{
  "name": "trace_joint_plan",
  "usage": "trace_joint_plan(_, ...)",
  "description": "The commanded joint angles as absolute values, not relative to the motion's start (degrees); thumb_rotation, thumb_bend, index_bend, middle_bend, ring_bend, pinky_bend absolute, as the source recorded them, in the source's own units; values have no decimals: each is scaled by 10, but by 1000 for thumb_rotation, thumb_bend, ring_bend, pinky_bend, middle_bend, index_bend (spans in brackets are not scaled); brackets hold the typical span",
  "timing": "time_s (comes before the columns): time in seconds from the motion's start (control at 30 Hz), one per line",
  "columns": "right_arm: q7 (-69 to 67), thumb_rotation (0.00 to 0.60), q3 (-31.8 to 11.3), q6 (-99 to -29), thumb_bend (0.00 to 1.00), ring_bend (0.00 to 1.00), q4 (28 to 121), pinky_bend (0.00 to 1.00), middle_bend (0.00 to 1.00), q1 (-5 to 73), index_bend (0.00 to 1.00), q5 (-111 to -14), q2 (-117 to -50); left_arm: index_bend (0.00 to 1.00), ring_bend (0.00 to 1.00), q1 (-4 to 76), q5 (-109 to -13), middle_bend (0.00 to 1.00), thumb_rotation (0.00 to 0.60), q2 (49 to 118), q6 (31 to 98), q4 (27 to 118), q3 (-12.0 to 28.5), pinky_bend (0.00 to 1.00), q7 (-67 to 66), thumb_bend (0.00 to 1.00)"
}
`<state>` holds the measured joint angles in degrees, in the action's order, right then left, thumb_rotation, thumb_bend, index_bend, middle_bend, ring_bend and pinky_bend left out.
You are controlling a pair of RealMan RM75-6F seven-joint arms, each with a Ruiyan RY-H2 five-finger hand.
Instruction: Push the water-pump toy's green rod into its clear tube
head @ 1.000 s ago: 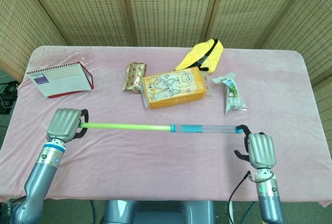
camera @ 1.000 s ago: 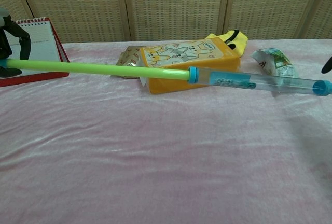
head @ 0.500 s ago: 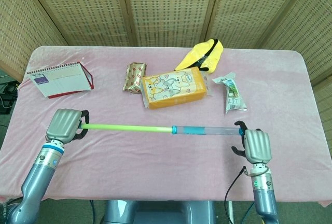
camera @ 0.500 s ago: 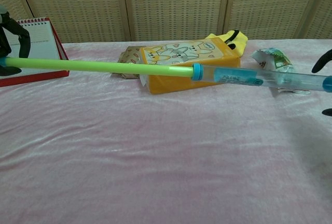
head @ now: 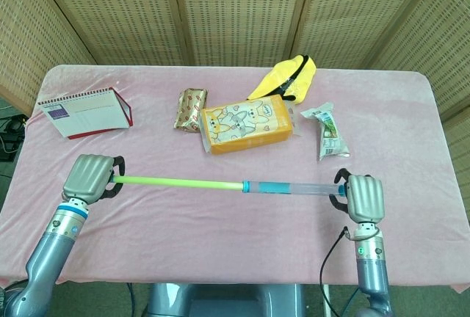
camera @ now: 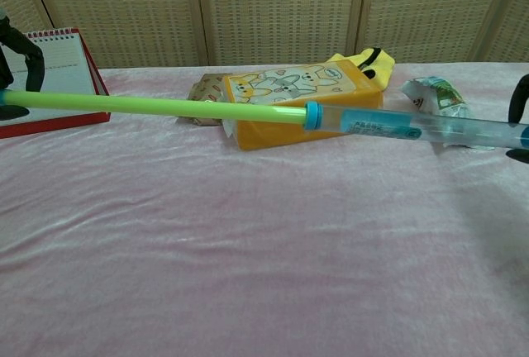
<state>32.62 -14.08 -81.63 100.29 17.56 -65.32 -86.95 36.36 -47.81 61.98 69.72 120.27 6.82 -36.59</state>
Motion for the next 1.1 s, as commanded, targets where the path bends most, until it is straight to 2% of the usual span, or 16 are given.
trace_joint_plan(0.03,326,600,-143,-819,422,970,999,616,1000,178,617,-655,-872,854,821,364,-479,931,600,618,696,1202,67,788,-364,731)
trace_joint_plan(0.3,326,600,-142,-829,466,973,994,616,1000,181,709,-663,-875,854,821,365,-481,931,600,614,693,1200,64,788,-359,730)
trace_joint_plan(1.1,386,600,-99,-846,469,973,1031,616,1000,197,730,-722,-914,854,822,397,-443,931,600,680,729,1223,60,788,-434,731)
